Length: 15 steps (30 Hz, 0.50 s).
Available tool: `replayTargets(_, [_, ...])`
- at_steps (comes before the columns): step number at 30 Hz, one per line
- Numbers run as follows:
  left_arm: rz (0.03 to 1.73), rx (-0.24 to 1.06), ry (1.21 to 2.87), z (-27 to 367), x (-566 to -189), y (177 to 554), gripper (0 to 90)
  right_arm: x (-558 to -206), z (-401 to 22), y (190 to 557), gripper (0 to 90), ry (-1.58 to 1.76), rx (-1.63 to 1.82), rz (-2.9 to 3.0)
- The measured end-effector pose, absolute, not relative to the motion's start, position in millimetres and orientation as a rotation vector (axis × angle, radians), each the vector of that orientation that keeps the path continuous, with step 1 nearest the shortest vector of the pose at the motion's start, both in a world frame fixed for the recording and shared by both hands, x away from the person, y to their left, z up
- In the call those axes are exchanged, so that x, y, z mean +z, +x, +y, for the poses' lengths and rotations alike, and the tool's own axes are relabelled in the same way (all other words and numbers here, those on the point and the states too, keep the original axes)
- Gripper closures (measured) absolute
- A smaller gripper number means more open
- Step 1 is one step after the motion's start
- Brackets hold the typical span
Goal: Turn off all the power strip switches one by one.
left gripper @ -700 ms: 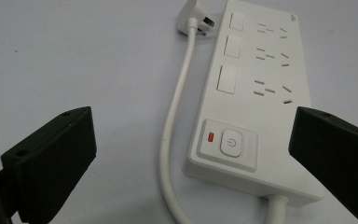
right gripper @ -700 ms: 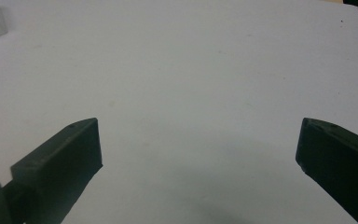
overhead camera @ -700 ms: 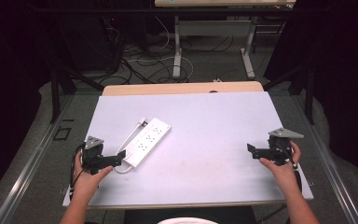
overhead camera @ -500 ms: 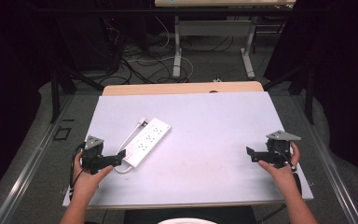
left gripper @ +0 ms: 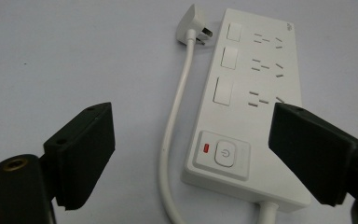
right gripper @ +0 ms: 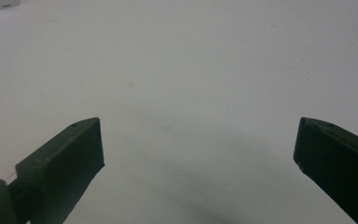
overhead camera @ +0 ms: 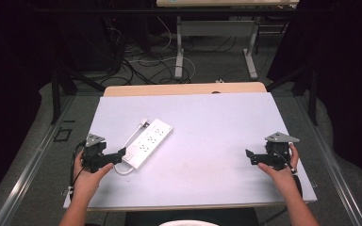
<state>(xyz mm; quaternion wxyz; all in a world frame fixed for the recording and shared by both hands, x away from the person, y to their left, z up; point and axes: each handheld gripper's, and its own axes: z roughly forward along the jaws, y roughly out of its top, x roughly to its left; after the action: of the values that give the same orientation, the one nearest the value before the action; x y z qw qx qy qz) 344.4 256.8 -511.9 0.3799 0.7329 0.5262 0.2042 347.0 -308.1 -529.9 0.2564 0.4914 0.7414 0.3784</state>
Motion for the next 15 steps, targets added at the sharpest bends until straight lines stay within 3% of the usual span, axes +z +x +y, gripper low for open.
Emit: replayTargets(15, [1.282,0.492,1.927,250,-502,358,25.6,-530,-311,347,3.8,1.346,1.047,2.008])
